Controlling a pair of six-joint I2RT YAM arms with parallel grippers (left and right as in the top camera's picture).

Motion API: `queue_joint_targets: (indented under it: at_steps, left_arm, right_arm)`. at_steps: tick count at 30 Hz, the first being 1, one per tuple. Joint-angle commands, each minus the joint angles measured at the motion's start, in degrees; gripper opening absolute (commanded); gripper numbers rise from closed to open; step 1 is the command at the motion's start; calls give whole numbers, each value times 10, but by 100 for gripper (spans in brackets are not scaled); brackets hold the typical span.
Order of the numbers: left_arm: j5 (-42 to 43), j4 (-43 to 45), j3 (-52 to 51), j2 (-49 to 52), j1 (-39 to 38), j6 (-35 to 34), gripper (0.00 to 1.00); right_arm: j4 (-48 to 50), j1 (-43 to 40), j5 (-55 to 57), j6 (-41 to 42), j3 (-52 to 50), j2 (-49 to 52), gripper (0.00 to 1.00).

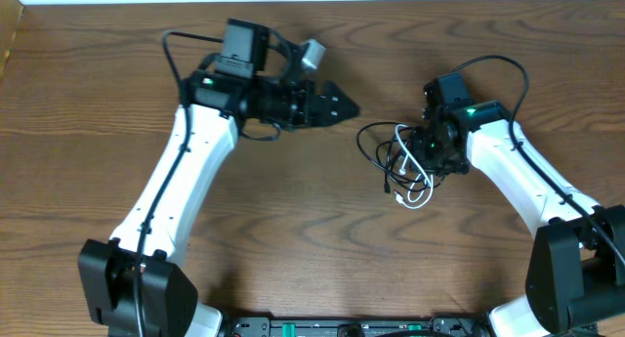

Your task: Untangle cables

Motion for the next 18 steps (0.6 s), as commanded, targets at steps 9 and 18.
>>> queue_joint_targets:
  at_steps: [9,18]
  left_arm:
    - [-35,4,5,82,-80,-42,97]
    - [-24,43,5,106,-89,-70,98]
  right_arm:
    - [-1,9,16,4,11,-10,2]
    - [1,9,16,4,11,-10,2]
